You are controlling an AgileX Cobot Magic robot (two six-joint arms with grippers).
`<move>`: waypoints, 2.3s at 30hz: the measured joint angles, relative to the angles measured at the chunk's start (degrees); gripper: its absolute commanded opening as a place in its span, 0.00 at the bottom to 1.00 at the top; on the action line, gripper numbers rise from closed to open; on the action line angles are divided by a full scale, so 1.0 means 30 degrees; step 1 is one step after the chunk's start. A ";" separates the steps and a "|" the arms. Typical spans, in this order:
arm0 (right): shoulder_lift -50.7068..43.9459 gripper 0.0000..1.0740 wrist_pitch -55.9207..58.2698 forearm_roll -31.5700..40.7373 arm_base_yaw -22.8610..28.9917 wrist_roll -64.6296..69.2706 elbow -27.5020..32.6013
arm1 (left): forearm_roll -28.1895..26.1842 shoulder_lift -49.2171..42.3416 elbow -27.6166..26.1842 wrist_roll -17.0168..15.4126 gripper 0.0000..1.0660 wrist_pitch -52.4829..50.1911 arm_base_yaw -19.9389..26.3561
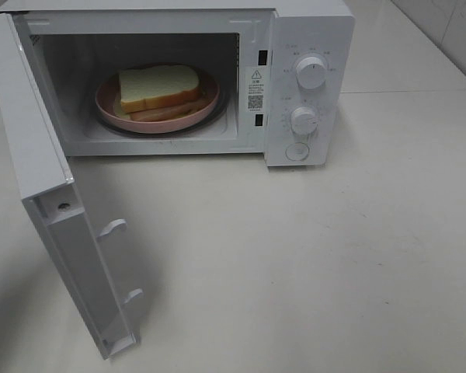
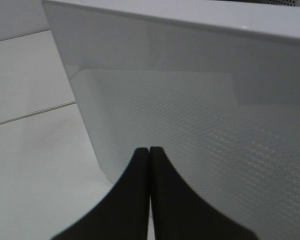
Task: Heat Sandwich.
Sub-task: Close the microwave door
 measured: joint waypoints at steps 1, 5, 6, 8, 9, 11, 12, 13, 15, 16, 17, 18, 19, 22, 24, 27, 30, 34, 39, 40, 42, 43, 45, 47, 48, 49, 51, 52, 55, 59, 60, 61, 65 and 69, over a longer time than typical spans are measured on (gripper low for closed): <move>0.0000 0.70 0.0000 0.0000 0.0000 0.0000 0.0000 | 0.0000 0.0306 0.0000 0.0000 0.00 -0.0248 -0.0191; 0.0000 0.70 0.0000 0.0000 0.0000 0.0000 0.0000 | 0.0000 0.1662 0.0000 0.0000 0.00 -0.1413 -0.1184; 0.0000 0.70 0.0000 0.0000 0.0000 0.0000 0.0000 | 0.0000 0.2196 0.0000 0.0000 0.00 -0.1872 -0.1566; 0.0000 0.70 0.0000 0.0000 0.0000 0.0000 0.0000 | 0.0000 0.2464 0.0000 0.0000 0.00 -0.2024 -0.1757; 0.0000 0.70 0.0000 0.0000 0.0000 0.0000 0.0000 | 0.0000 0.2674 -0.0019 0.0000 0.00 -0.2215 -0.1948; 0.0000 0.70 0.0000 0.0000 0.0000 0.0000 0.0000 | 0.0000 0.2941 -0.0057 0.0000 0.00 -0.2368 -0.2177; 0.0000 0.70 0.0000 0.0000 0.0000 0.0000 0.0000 | -0.0153 0.3380 -0.0172 0.0000 0.00 -0.2655 -0.2597; 0.0000 0.70 0.0000 0.0000 0.0000 0.0000 0.0000 | -0.0172 0.3629 -0.0286 0.0000 0.00 -0.2827 -0.2827; 0.0000 0.70 0.0000 0.0000 0.0000 0.0000 0.0000 | -0.0095 0.4240 -0.0592 0.0000 0.00 -0.3323 -0.3457; 0.0000 0.70 0.0000 0.0000 0.0000 0.0000 0.0000 | -0.0095 0.4240 -0.0592 0.0000 0.00 -0.3323 -0.3457; 0.0000 0.70 -0.0019 0.0000 0.0000 0.0000 0.0000 | -0.0095 0.4488 -0.0707 0.0000 0.00 -0.3438 -0.3667; 0.0000 0.70 0.0000 0.0000 0.0000 0.0000 0.0000 | -0.0172 0.4736 -0.0859 0.0000 0.00 -0.3514 -0.3877; 0.0000 0.70 0.0000 0.0000 0.0000 0.0000 0.0000 | -0.0344 0.4966 -0.0974 0.0000 0.00 -0.3571 -0.4030; 0.0000 0.70 0.0000 0.0000 0.0000 0.0000 0.0000 | -0.1050 0.5596 -0.1432 0.0000 0.00 -0.3839 -0.4698; 0.0000 0.70 0.0000 0.0000 0.0000 0.0000 0.0000 | -0.1547 0.5978 -0.1738 0.0000 0.00 -0.3973 -0.5138; 0.0000 0.70 0.0000 0.0000 0.0000 0.0000 0.0000 | -0.2674 0.6551 -0.2349 0.0000 0.00 -0.4125 -0.5863; 0.0000 0.70 0.0000 0.0000 0.0000 0.0000 0.0000 | -0.3552 0.7296 -0.3132 0.0000 0.00 -0.4221 -0.6551; 0.0000 0.70 0.0000 0.0000 0.0000 0.0000 0.0000 | -0.4698 0.8499 -0.4335 0.0000 0.00 -0.4221 -0.7448; 0.0000 0.70 0.0000 0.0000 0.0000 0.0000 0.0000 | -0.5615 0.9530 -0.5634 0.0458 0.00 -0.4221 -0.8270; 0.0000 0.70 0.0000 0.0000 0.0000 0.0000 0.0000 | -0.5615 0.9530 -0.5634 0.0458 0.00 -0.4221 -0.8270; 0.0000 0.70 0.0000 0.0000 0.0000 0.0000 0.0000 | -0.6112 1.0237 -0.6474 0.0898 0.00 -0.4202 -0.8652; 0.0000 0.70 0.0000 0.0000 0.0000 0.0000 0.0000 | -0.6303 1.0504 -0.6742 0.0993 0.00 -0.4202 -0.8728; 0.0000 0.70 0.0000 0.0000 0.0000 0.0000 0.0000 | -0.6455 1.0753 -0.7066 0.1012 0.00 -0.4202 -0.8843; 0.0000 0.70 0.0000 0.0000 0.0000 0.0000 0.0000 | -0.6818 1.1402 -0.8079 0.1165 0.00 -0.4183 -0.9072; 0.0000 0.70 0.0000 0.0000 0.0000 0.0000 0.0000 | -0.6914 1.1574 -0.8346 0.1222 0.00 -0.4144 -0.9091; 0.0000 0.70 0.0000 0.0000 0.0000 0.0000 0.0000 | -0.6914 1.1574 -0.8346 0.1222 0.00 -0.4144 -0.9091; 0.0000 0.70 0.0000 0.0000 0.0000 0.0000 0.0000 | -0.7372 1.2070 -0.9339 0.1566 0.00 -0.3724 -0.9129; 0.0000 0.70 0.0000 0.0000 0.0000 0.0000 0.0000 | -0.7620 1.2204 -0.9683 0.1662 0.00 -0.3591 -0.9129; 0.0000 0.70 0.0000 0.0000 0.0000 0.0000 0.0000 | -0.7964 1.2471 -1.0371 0.1872 0.00 -0.3304 -0.9129; 0.0000 0.70 0.0000 0.0000 0.0000 0.0000 0.0000 | -0.8155 1.2987 -1.1574 0.2349 0.00 -0.2884 -0.9129; 0.0000 0.70 0.0000 0.0000 0.0000 0.0000 0.0000 | -0.8155 1.3121 -1.1898 0.2445 0.00 -0.2807 -0.9129; 0.0000 0.70 0.0000 0.0000 0.0000 0.0000 0.0000 | -0.8174 1.3445 -1.2471 0.2521 0.00 -0.2750 -0.9129; 0.0000 0.70 0.0000 0.0000 0.0000 0.0000 0.0000 | -0.8422 1.3923 -1.3407 0.2521 0.00 -0.2349 -0.9129; 0.0000 0.70 0.0000 0.0000 0.0000 0.0000 0.0000 | -0.8919 1.4209 -1.4076 0.2846 0.00 -0.1910 -0.9129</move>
